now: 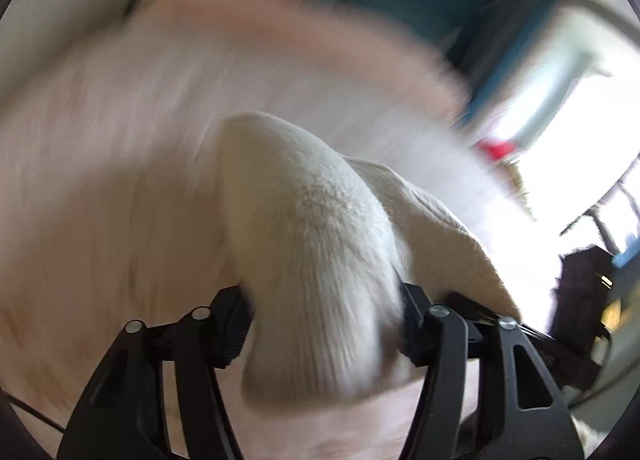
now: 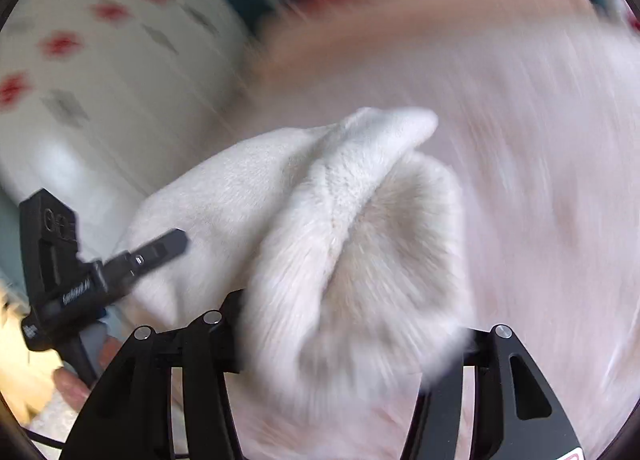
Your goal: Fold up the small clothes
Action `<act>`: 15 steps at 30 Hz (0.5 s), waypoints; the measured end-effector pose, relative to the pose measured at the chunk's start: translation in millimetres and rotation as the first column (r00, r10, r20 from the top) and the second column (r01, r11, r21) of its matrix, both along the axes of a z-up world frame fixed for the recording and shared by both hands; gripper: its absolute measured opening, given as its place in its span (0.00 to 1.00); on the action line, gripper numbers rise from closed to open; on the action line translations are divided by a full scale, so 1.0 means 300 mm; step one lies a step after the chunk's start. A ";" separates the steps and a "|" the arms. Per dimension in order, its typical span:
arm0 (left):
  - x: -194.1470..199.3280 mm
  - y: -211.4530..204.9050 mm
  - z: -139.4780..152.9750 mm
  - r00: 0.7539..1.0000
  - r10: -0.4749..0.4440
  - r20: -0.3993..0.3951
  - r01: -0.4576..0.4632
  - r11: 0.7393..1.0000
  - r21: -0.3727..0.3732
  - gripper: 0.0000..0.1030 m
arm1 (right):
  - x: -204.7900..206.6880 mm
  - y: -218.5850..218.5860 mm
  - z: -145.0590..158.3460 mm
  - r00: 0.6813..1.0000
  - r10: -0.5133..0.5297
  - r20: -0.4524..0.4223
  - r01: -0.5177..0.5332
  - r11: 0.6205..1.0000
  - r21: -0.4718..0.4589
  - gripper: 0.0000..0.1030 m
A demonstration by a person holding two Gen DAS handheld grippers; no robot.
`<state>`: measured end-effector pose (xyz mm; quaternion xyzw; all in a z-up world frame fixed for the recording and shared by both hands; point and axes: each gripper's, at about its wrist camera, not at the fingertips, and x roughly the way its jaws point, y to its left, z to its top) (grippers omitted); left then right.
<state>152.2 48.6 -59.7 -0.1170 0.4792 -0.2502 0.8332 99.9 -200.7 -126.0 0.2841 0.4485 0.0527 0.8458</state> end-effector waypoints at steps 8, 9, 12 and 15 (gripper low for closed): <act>-0.050 0.231 -0.103 0.980 0.159 -0.121 -0.188 0.938 -0.292 0.74 | -0.064 -0.040 -0.007 0.999 -0.040 0.024 0.038 0.996 0.085 0.66; -0.034 0.219 -0.124 0.976 0.155 -0.150 -0.193 0.937 -0.290 0.74 | -0.038 -0.026 -0.019 0.999 -0.043 0.009 0.042 0.993 0.108 0.66; -0.011 0.161 -0.146 0.974 0.115 -0.197 -0.163 0.955 -0.249 0.61 | 0.021 -0.021 -0.075 0.999 -0.050 -0.013 0.052 0.979 0.199 0.48; -0.003 0.125 -0.098 0.987 0.088 -0.137 -0.122 0.958 -0.261 0.43 | 0.052 0.030 0.074 0.995 -0.007 0.098 0.002 0.998 0.057 0.38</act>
